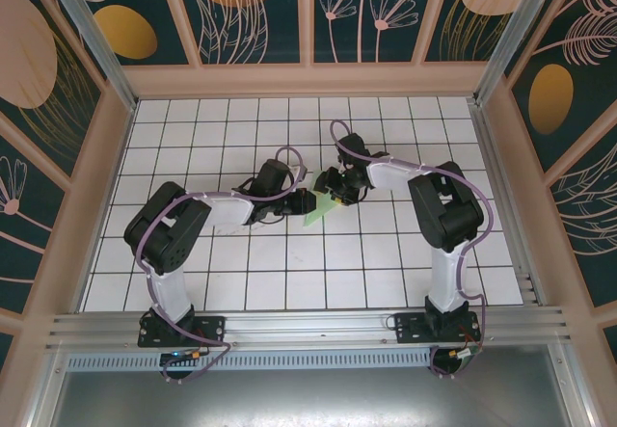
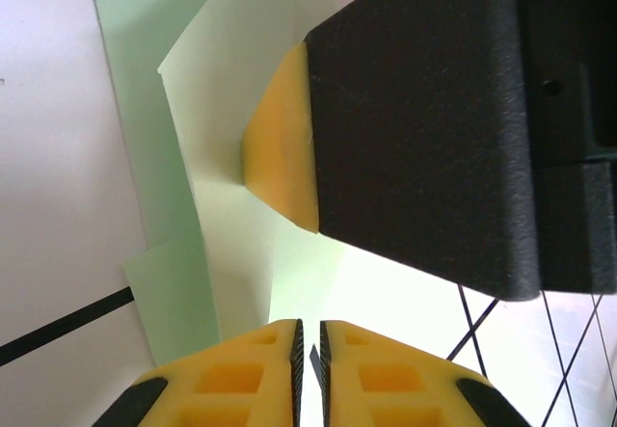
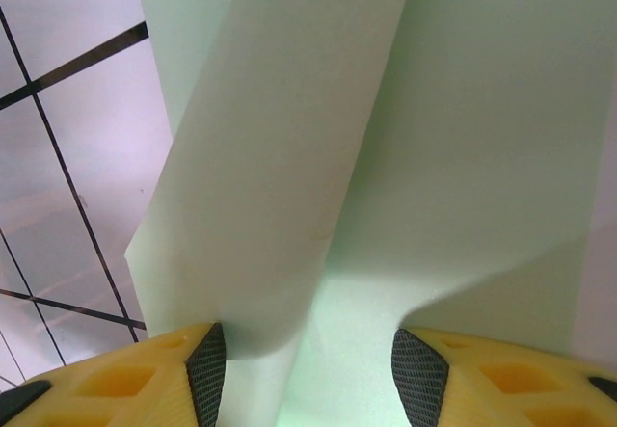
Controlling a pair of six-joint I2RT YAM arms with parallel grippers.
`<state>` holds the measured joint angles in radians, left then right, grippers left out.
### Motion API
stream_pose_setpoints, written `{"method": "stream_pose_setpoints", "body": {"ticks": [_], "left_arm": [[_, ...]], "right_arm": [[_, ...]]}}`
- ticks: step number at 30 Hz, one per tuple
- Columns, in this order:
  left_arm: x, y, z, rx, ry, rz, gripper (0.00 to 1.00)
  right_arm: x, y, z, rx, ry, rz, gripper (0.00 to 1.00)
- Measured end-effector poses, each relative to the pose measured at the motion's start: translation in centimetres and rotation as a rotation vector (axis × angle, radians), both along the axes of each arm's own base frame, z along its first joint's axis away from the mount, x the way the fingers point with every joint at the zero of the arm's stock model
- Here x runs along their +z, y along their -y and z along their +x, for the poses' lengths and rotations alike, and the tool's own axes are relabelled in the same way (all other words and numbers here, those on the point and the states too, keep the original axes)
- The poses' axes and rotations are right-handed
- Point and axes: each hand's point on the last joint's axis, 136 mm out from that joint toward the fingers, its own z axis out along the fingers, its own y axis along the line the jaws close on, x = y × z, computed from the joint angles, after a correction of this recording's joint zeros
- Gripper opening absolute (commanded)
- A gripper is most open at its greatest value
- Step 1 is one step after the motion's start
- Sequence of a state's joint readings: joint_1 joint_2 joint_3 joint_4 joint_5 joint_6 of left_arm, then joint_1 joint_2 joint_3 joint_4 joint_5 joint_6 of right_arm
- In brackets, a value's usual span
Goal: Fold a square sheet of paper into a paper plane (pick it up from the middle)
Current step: Fourth fold the wing at the center of the table.
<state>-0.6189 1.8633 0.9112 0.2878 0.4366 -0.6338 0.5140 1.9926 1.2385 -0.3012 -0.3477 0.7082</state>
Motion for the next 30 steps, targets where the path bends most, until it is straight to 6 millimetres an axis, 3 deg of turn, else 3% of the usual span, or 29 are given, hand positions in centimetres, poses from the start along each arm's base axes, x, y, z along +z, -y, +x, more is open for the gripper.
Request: {"method": "stream_pose_setpoints", "body": {"ticks": [30], "left_arm": [[-2.0,-0.4,0.3,0.024,-0.035,0.054,0.11]], "right_arm": [[-0.2,0.0,0.0,0.0,-0.008,-0.024,0.55]]}}
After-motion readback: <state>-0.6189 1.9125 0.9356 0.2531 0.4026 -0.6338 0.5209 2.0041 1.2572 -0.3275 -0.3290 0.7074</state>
